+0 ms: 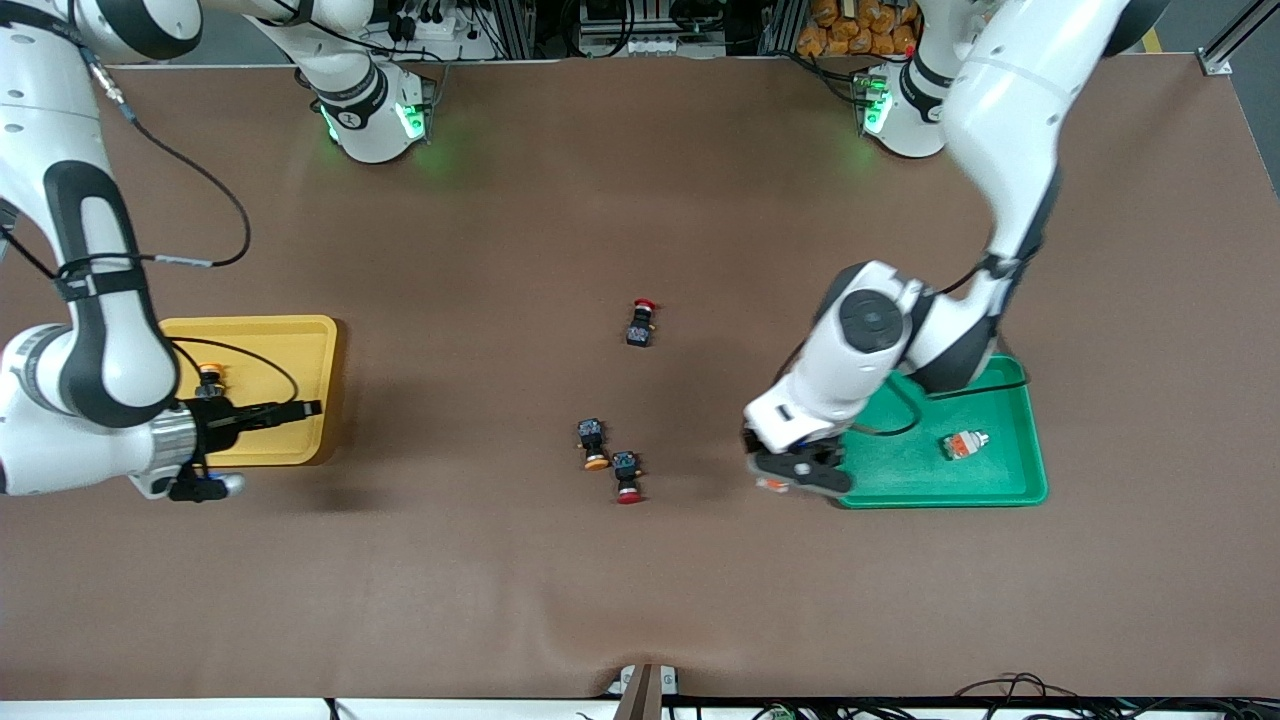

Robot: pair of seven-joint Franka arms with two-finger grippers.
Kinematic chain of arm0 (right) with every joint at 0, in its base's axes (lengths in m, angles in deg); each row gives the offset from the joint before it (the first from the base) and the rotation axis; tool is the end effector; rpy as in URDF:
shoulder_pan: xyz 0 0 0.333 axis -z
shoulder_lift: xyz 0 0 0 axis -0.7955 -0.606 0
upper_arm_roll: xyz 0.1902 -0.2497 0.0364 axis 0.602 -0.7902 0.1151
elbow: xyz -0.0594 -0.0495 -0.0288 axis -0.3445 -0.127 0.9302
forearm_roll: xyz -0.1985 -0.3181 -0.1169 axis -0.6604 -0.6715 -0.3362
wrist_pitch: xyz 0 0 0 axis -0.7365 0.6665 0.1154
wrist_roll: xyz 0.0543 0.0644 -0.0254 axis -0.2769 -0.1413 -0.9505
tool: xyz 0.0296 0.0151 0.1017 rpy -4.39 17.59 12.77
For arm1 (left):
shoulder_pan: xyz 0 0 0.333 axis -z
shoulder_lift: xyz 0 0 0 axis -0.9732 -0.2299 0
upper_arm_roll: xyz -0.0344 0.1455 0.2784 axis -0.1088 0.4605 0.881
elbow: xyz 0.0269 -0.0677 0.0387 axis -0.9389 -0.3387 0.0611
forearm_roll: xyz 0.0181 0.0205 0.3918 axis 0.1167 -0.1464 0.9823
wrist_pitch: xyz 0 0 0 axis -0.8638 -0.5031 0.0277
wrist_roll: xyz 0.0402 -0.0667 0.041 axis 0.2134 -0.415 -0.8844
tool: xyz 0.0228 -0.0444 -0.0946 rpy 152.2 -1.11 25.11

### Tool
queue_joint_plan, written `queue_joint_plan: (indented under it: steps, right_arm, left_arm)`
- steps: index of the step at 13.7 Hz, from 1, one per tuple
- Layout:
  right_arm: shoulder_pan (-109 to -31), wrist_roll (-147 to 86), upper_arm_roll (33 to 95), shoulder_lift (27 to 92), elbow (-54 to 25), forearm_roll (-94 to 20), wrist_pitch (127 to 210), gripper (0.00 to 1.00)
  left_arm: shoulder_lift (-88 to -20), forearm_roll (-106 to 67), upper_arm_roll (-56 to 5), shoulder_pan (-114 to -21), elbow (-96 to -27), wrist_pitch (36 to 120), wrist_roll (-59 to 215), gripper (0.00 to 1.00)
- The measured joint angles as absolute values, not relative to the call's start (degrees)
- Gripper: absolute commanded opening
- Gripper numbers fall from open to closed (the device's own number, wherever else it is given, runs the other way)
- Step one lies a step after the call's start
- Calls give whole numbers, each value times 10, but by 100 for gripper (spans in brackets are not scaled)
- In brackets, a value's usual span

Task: Place green and yellow buttons in trays
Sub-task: 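Lower the green button into the green tray while the right gripper reaches back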

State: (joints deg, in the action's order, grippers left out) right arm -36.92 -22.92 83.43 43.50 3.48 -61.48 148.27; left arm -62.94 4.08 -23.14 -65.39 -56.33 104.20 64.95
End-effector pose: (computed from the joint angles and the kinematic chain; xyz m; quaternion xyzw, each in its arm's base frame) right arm 0.6719 -0.0278 0.2768 -0.9581 -0.0470 0.1892 0.2098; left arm 0.6423 -0.2985 0.2959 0.9835 -0.1245 0.1263 0.0366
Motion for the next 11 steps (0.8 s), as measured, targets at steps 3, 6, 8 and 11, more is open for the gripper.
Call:
queue_joint_plan:
  steps: [3,6,8,11]
  right_arm:
    - [-427,-232,856,439,74,-615,1484,100]
    - [-507,-317,851,441,97,-616,1503,100]
    - [-543,-373,849,439,97,-616,1539,100]
    - [-602,-420,847,429,96,-616,1629,100]
  left_arm:
    - [-579,41,-231,-707,-648,1039,650,0]
    - [-574,41,-230,-768,-703,1039,681,0]
    - [-577,41,-229,-801,-720,1039,714,17]
    - [-586,41,-229,-828,-721,1041,754,72]
